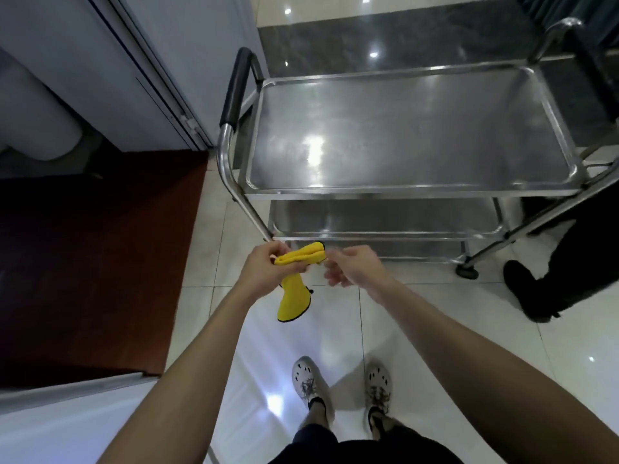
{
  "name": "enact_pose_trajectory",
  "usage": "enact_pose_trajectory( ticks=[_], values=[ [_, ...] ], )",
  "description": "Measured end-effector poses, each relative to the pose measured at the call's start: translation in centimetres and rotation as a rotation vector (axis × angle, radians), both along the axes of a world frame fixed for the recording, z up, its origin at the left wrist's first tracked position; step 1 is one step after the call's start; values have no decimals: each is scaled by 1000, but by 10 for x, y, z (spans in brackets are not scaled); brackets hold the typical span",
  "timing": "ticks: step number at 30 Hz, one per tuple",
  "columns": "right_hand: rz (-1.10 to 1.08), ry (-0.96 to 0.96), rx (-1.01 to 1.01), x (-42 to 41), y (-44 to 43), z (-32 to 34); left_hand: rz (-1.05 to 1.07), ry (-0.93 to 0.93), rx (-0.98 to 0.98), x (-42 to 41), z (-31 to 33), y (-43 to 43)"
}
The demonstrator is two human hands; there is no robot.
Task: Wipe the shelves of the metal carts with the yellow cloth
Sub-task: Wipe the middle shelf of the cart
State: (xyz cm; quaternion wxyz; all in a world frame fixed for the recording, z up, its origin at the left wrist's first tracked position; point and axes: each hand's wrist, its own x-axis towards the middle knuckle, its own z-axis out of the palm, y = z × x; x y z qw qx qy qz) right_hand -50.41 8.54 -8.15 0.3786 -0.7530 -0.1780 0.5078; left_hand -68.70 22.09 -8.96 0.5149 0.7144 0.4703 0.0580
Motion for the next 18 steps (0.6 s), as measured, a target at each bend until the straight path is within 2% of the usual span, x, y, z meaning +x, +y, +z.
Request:
enact_pose_trajectory(
  ticks=[1, 3, 4, 6, 7, 8, 11, 12, 14, 16, 18],
  values=[
    [-33, 147, 1, -9, 8, 3, -17, -14, -50, -2, 0, -2],
    [16, 212, 29, -24, 23, 5, -102, -61, -183, -9, -2, -5],
    [83, 145, 42, -29, 29, 4, -137, -98, -282, -14, -3, -4],
    [232, -133, 21, -36, 39, -2, -157, -182, -471, -27, -5, 3],
    [283, -243, 18, -38, 41, -5, -153, -204, -489, -32, -8, 7],
    [332, -312, 36, -39, 43, -7, -147, -203, -415, -35, -10, 12],
    [516, -499, 59, -43, 47, -9, -241, 34, 137, -38, -23, 30],
    [568, -544, 65, -42, 49, -9, -310, 87, 247, -37, -26, 36],
    [628, -573, 90, -41, 48, -7, -474, 153, 363, -33, -32, 47],
    [593, -604, 124, -37, 44, -8, -609, 206, 459, -28, -42, 57],
    [464, -685, 111, -30, 38, -12, -539, 171, 332, -26, -51, 63]
  ],
)
